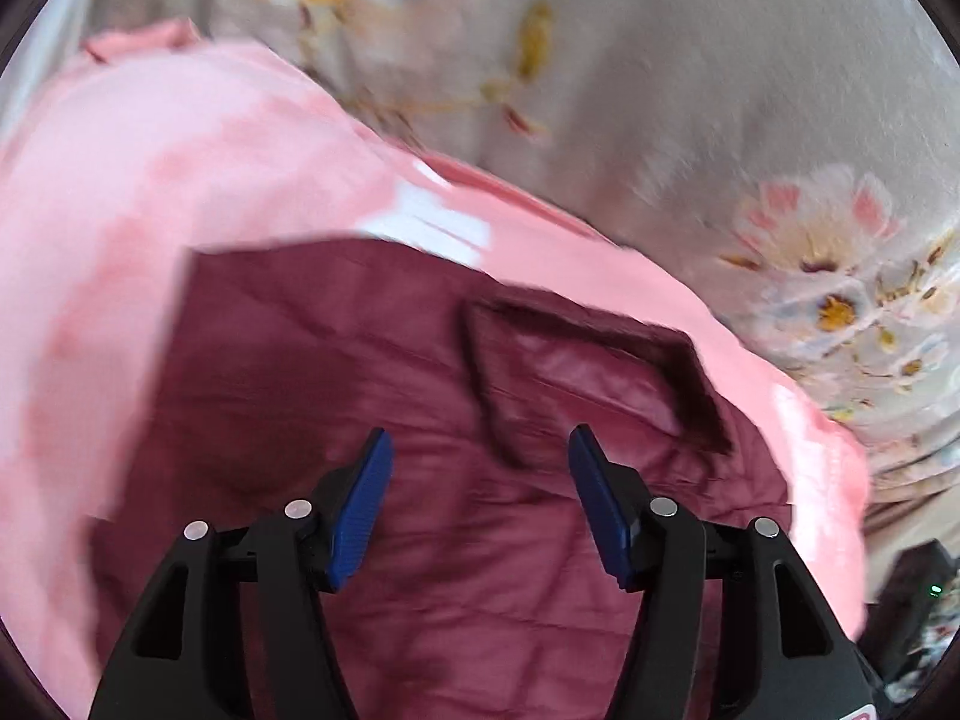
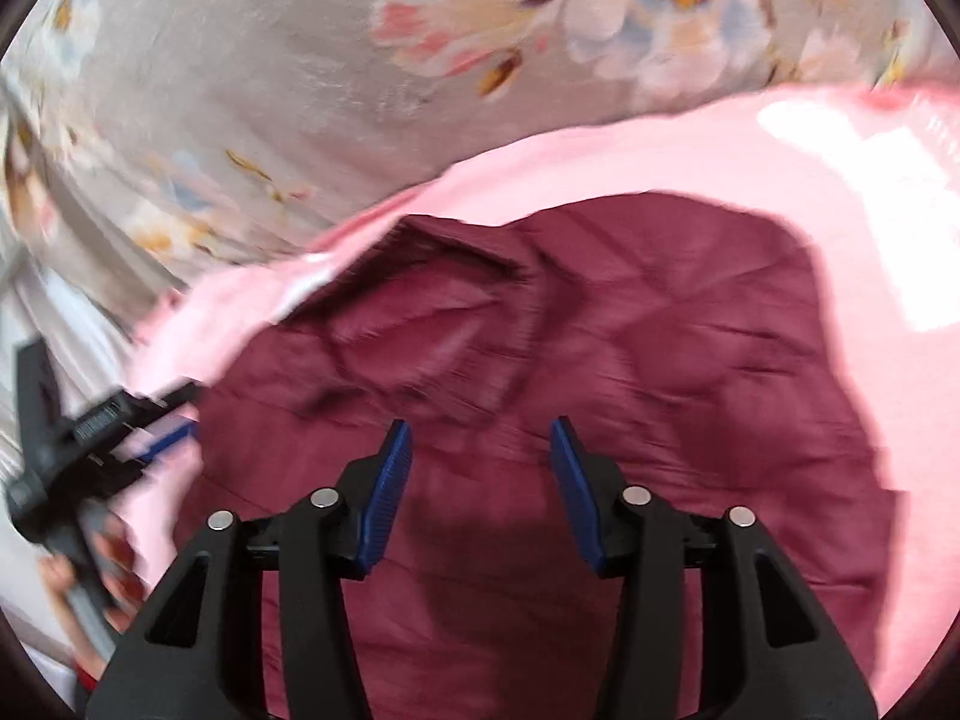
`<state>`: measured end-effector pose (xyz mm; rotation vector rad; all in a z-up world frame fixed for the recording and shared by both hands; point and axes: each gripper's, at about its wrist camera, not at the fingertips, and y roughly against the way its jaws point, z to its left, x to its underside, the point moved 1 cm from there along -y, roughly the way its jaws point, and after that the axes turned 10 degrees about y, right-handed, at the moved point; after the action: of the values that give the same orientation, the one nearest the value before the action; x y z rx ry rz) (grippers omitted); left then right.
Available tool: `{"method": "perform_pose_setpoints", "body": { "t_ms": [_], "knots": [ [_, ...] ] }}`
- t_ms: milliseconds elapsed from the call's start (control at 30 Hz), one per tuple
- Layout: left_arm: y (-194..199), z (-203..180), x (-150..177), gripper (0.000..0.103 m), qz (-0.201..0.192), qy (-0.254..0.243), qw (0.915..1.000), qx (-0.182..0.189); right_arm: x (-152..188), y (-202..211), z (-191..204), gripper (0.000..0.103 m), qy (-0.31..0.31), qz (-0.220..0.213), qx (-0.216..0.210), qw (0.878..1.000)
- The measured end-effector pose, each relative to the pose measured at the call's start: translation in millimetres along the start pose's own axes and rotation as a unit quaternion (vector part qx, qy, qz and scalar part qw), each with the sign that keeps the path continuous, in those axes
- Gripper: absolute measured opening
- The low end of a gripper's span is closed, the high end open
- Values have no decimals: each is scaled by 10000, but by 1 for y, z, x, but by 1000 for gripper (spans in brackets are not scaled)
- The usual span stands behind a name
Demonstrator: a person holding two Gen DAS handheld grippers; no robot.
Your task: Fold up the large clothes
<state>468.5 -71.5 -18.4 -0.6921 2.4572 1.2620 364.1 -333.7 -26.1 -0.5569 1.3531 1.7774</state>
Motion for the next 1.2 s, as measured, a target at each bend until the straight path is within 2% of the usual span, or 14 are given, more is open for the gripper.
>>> {"method": "perform_pose_setpoints", "body": {
  "t_ms": [200, 267, 300, 333, 367, 433, 533, 700, 767, 833, 933, 1067, 1133, 1200],
  "knots": [
    [-52, 5, 10, 59, 675, 648, 9956, 32, 0, -40, -19, 48, -825, 184, -255, 9961],
    [-56, 3, 14, 55, 621, 515, 9967, -112, -2, -48, -16, 41, -767, 231, -298, 9963],
    [-58, -1, 15, 51, 562, 335, 9976, -231, -1, -49, -14, 27, -694, 250, -297, 9968],
    [-59, -3, 16, 34, 514, 159, 9980, -340, -1, -50, -11, 12, -543, 270, -212, 9979],
    [-60, -5, 18, 14, 490, -6, 9979, -435, -1, -49, -8, 12, -395, 264, -96, 9988],
    [-64, -1, 22, 0, 545, -328, 9963, -583, 2, -44, -3, 10, -19, 207, 207, 9996],
    [-66, 7, 29, 0, 464, -604, 9951, -626, 10, -48, -6, 8, 365, 346, 553, 9972],
    [-61, 3, 39, 1, 250, -1004, 9918, -754, 16, -56, -5, 7, 769, 438, 690, 9937],
    [-52, 6, 36, 0, 311, -835, 9942, -597, 14, -57, -6, 7, 798, 469, 663, 9935],
    [-37, 12, 28, 0, 367, -384, 9986, -78, 15, -58, -7, 7, 781, 440, 614, 9941],
    [-24, 13, 10, 0, 286, 166, 9987, 395, 17, -56, -7, 7, 790, 377, 610, 9943],
    [-49, -5, 0, 4, 625, 229, 9969, 420, 19, -56, -5, 8, 848, 351, 613, 9939],
    [-73, -4, 2, 6, 1033, 444, 9930, 349, 18, -58, -4, 9, 832, 347, 586, 9942],
    [-83, 3, 6, 6, 1108, 750, 9900, 441, 18, -58, -6, 9, 786, 329, 515, 9950]
  ]
}}
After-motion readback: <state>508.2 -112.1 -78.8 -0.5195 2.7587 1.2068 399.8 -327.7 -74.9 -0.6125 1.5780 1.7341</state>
